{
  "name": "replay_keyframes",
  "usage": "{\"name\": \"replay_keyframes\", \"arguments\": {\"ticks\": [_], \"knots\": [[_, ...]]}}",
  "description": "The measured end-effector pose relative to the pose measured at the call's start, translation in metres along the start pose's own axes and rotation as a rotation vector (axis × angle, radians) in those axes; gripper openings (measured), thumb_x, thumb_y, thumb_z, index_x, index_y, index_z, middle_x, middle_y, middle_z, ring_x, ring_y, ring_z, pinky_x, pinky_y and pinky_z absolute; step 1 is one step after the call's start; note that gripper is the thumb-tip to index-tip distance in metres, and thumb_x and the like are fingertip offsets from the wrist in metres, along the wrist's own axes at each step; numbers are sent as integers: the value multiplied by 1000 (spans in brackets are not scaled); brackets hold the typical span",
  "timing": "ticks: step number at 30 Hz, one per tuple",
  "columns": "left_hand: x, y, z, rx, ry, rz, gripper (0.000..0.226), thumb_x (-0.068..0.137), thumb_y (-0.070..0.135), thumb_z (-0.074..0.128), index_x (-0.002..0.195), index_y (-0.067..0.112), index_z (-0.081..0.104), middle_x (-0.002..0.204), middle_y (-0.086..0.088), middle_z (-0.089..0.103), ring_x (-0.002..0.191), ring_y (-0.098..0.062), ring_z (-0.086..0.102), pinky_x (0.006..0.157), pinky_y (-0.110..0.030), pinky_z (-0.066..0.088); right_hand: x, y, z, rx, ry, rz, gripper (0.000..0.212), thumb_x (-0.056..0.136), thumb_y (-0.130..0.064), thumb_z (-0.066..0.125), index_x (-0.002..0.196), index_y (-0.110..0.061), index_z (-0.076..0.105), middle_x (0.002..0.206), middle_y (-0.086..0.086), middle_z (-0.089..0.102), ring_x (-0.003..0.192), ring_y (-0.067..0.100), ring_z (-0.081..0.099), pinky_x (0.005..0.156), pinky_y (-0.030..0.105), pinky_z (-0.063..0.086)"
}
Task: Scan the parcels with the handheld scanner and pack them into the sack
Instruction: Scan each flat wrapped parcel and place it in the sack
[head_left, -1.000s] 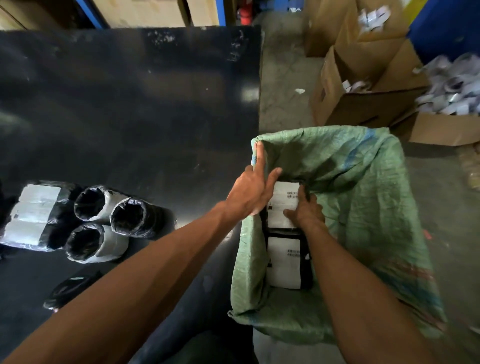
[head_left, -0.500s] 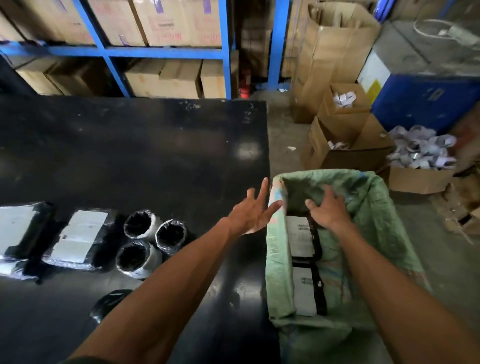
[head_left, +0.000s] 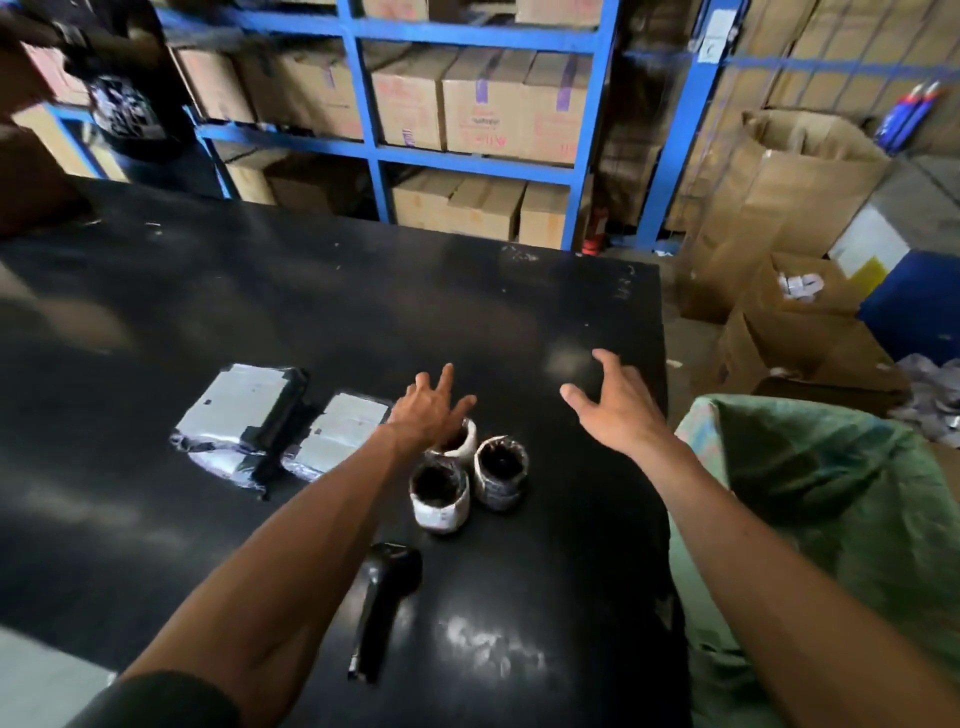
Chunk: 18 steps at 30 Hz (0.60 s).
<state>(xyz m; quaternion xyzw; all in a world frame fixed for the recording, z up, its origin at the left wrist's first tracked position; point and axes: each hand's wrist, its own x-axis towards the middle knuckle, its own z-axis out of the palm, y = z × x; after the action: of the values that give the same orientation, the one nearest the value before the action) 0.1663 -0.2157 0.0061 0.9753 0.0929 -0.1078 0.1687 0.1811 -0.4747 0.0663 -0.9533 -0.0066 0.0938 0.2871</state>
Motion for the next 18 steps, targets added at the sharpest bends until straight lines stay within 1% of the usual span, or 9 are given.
{"name": "replay_keyframes", "arguments": {"ticks": [3,7,9,11,13,14,16,17,18], "knots": [[-10,-65,-9,-1,30,-82,79,101,58,39,161,15,10,151,-30,30,139,-46,35,114,-51,32,-17,-44,38,17,-122,-60,73,97,-56,56,157,-29,26,150,10,47,136,27,50,110,42,39],[-18,-139,-8,39,11,-126,77,102,56,37,161,15,10,154,-29,27,140,-47,32,113,-52,32,-46,-87,95,-74,-306,-166,62,96,-58,54,149,-28,41,120,3,71,124,25,60,102,41,47],[-18,-164,-7,51,-6,-145,77,102,58,37,161,17,9,151,-28,30,138,-46,36,109,-53,35,-61,-101,125,-121,-383,-200,54,95,-57,54,141,-28,49,102,0,74,113,24,65,94,39,49],[-16,-183,-4,59,-30,-150,79,101,58,40,161,19,7,151,-27,30,137,-45,36,107,-54,37,-76,-111,153,-132,-463,-190,52,94,-58,54,137,-28,52,93,-6,67,97,22,68,83,34,50],[-10,-196,-1,70,-53,-137,83,99,59,44,161,21,4,151,-27,29,136,-44,36,106,-55,38,-86,-117,178,-146,-528,-143,57,94,-60,53,142,-29,48,98,-6,64,80,18,64,76,31,51],[-7,-201,1,77,-65,-128,86,98,60,46,161,21,3,151,-27,29,135,-44,36,106,-54,38,-90,-117,190,-157,-549,-109,62,94,-61,53,146,-28,45,109,-4,66,79,18,64,75,31,51],[2,-208,4,82,-90,-120,93,95,63,51,161,22,0,150,-27,28,135,-44,35,106,-54,37,-98,-115,211,-188,-583,-6,75,92,-65,53,154,-27,35,136,3,60,96,24,69,80,33,54],[7,-211,5,70,-106,-122,97,92,65,53,161,23,-1,150,-27,28,135,-44,35,107,-54,36,-102,-114,220,-201,-602,52,83,89,-69,53,156,-26,30,139,5,58,106,27,68,85,36,56],[13,-214,6,47,-124,-127,101,90,67,56,161,24,-2,150,-26,28,134,-45,35,107,-54,35,-106,-113,228,-209,-617,105,90,85,-73,53,157,-26,27,137,6,59,109,28,68,88,39,58]]}}
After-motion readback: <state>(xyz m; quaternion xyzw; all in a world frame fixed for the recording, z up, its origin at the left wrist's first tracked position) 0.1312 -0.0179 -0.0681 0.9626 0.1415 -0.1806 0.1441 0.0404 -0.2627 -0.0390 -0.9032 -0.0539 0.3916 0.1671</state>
